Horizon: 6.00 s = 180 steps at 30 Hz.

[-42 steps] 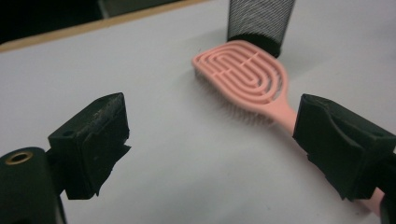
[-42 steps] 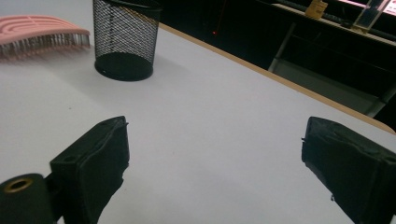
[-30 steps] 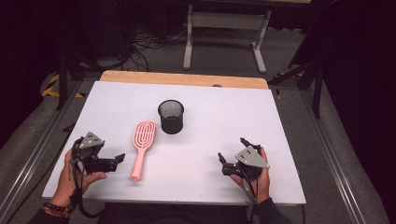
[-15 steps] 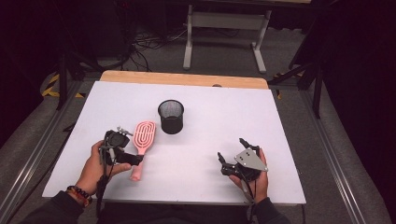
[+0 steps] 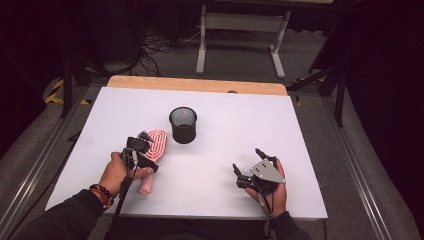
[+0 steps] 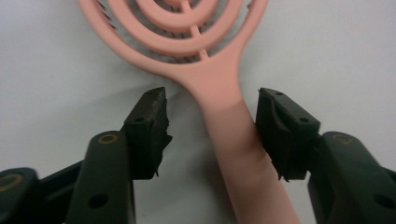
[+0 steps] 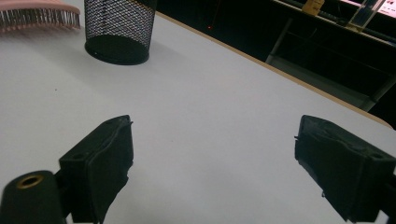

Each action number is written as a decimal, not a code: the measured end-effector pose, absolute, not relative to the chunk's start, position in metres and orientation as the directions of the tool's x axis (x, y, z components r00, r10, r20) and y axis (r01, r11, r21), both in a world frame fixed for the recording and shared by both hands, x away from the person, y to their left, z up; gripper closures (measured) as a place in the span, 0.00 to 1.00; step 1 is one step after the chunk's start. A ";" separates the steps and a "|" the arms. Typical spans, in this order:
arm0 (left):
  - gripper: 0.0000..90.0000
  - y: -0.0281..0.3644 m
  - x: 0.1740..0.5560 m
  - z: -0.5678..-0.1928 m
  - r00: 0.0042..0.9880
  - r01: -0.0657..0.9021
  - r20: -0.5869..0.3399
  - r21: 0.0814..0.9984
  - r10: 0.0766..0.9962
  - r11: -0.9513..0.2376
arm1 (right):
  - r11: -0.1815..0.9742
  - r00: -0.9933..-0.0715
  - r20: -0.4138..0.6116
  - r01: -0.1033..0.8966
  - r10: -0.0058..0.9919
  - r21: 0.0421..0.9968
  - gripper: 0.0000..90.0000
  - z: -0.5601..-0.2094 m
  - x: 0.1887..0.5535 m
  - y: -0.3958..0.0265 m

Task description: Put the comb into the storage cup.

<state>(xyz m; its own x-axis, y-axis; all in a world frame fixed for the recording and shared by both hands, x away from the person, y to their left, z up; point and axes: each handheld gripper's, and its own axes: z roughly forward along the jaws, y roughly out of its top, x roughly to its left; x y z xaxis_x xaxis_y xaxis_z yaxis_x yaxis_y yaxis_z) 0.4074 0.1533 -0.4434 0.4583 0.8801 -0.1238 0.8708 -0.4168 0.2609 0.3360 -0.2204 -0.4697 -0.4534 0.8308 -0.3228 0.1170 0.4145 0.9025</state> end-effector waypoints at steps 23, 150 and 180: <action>0.77 0.164 0.421 -0.444 0.502 0.837 -0.049 0.278 0.863 -0.471 | 0.429 -0.504 -0.315 0.124 0.804 0.895 0.14 -0.470 0.336 -0.217; 0.77 0.117 0.332 -0.434 0.687 0.037 0.203 0.949 0.698 -0.313 | 0.083 -0.726 0.002 0.080 0.688 0.993 0.13 -0.383 0.357 -0.095; 0.77 0.094 0.339 -0.444 0.723 0.005 0.243 0.934 0.646 -0.357 | -0.061 -0.803 0.041 0.006 0.594 0.998 0.70 -0.380 0.336 -0.104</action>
